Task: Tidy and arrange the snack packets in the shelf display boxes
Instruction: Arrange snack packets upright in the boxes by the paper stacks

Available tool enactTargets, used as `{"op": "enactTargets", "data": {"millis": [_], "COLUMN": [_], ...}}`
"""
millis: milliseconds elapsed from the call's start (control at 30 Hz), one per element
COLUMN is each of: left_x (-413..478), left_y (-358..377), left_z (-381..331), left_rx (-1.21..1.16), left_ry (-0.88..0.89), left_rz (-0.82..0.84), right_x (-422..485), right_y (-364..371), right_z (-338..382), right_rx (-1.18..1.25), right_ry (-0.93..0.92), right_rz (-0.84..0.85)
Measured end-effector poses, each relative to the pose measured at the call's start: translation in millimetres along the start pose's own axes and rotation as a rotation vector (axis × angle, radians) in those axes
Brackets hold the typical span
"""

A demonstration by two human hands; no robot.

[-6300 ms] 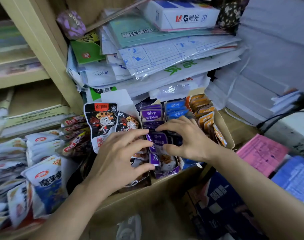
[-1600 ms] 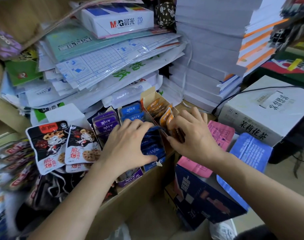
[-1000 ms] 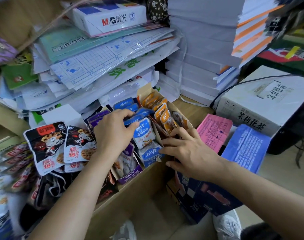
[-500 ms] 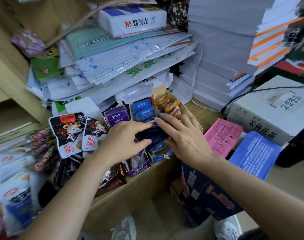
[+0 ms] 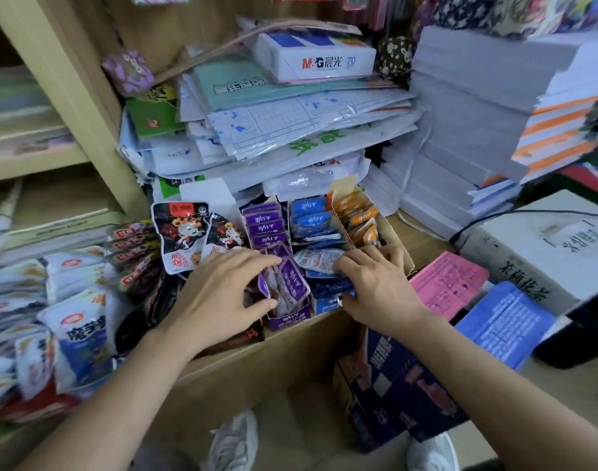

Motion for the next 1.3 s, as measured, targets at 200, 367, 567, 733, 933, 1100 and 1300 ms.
{"op": "enactTargets", "data": {"millis": [200,367,567,733,933,1100,1300], "left_x": [6,3,-9,-21,-52,-58,-46], "left_y": [16,-1,-4,5,-15,-29,-32], "left_z": [-16,3,12,7,11,39,40], "left_rx": [0.082,0.001,0.023,-0.057,-0.007,0.119,-0.091], "left_ry": [0.089,0.072,0.074,0.092,0.001,-0.386,-0.298], "left_rz": [0.125,-0.076,-0.098,-0.116,-0.472,-0.405,-0.470], "right_x": [0,-2,3,7,11,11,13], "right_y": [-2,0,3,8,7,-11,-24], "right_z": [6,16,34,34,35,55,98], "right_rx": [0.032,0.038,0.074,0.068,0.257,0.505,0.344], "right_ry": [0.018,0.005,-0.135,-0.144,-0.077,0.104,-0.048], "right_rz": [0.011,0.066,0.084,0.058,0.037,0.007,-0.097]}}
Point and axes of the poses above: each hand's wrist, its own x-axis towards the middle knuckle, its own y-axis out of the palm, z = x × y, the point moved 3 cm from there along x, towards the middle knuckle, and after that the axes turned 11 degrees about -x, right-handed, at the moved point
